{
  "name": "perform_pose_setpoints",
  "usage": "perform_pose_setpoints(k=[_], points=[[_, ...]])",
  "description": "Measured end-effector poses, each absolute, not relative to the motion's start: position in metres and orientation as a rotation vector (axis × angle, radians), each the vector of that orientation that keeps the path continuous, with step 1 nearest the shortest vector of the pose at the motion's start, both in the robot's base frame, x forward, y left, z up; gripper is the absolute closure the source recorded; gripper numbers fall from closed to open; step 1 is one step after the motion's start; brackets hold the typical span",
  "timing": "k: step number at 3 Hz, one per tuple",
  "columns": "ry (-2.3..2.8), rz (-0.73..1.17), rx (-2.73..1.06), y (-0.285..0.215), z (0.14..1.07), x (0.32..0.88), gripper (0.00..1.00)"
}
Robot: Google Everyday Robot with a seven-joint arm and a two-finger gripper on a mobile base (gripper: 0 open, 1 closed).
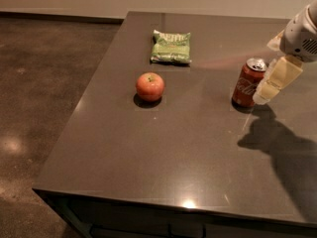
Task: Move coke can near green jalapeno chip bag
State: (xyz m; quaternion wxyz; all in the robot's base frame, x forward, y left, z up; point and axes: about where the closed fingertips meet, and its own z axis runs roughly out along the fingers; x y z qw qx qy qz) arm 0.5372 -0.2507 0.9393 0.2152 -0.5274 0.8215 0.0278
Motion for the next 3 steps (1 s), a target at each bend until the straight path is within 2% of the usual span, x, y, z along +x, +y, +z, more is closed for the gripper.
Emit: perform_pose_setpoints(k=[2,3], points=[[2.308,0.108,-1.362,-0.260,0.921,0.564,0.00],[2.311,0.133,-1.341,-0.260,0.915,0.569,0.16]])
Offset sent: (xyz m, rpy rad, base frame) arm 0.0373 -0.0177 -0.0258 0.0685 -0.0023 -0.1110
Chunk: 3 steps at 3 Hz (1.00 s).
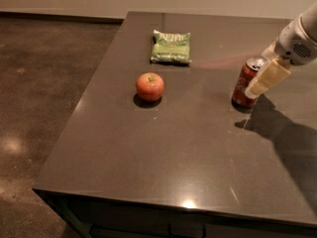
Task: Move coke can near green jalapeno chip bag
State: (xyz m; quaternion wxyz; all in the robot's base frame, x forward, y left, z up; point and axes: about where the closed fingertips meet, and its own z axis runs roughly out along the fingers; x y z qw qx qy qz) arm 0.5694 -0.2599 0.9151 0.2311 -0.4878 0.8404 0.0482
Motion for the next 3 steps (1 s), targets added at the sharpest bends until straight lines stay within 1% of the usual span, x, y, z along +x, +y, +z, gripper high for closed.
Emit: perform_pose_setpoints(k=[2,3], points=[[2.303,0.155,-1.345,-0.251,0.913,0.581,0.62],[2.294,0.125,-1.348,-0.238,0.926,0.601,0.86]])
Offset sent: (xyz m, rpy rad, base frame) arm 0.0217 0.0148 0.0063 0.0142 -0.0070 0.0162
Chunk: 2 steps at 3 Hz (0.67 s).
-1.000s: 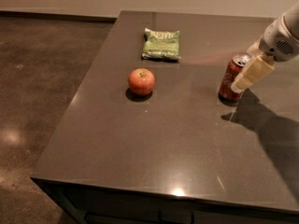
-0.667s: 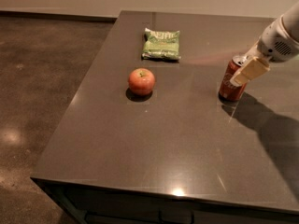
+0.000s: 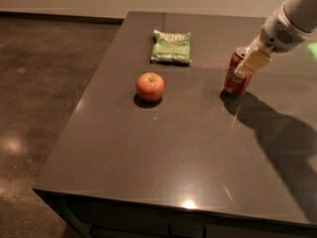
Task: Move coke can near green jalapeno chip bag
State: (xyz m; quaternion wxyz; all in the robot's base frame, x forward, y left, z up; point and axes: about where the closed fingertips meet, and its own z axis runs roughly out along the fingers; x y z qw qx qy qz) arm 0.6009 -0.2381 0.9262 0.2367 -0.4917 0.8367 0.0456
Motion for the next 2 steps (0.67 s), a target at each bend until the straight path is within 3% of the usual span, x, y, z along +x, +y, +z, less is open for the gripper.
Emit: perform_pose_setpoints(k=[1,2], points=[[2.286,0.092,-1.343,-0.221,0.939,0.631,1.00],[2.264,0.069,-1.335,-0.203,0.951,0.664,1.00]])
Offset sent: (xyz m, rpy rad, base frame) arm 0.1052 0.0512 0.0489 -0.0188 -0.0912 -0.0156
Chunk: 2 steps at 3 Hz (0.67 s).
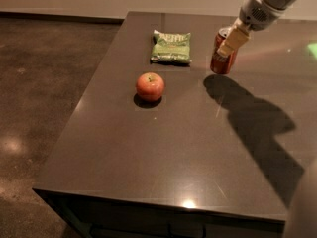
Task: Move coke can near green jalapeno chip bag
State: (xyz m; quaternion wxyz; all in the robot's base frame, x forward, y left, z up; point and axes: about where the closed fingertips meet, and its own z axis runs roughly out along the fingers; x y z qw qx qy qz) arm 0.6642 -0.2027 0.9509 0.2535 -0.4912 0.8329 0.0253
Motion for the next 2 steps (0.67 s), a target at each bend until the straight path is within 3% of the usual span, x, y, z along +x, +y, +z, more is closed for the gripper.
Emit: perform_pose_setpoints(k=[2], points=[[2.260,0.093,-1.313,-0.189,0.940,0.704,1.00]])
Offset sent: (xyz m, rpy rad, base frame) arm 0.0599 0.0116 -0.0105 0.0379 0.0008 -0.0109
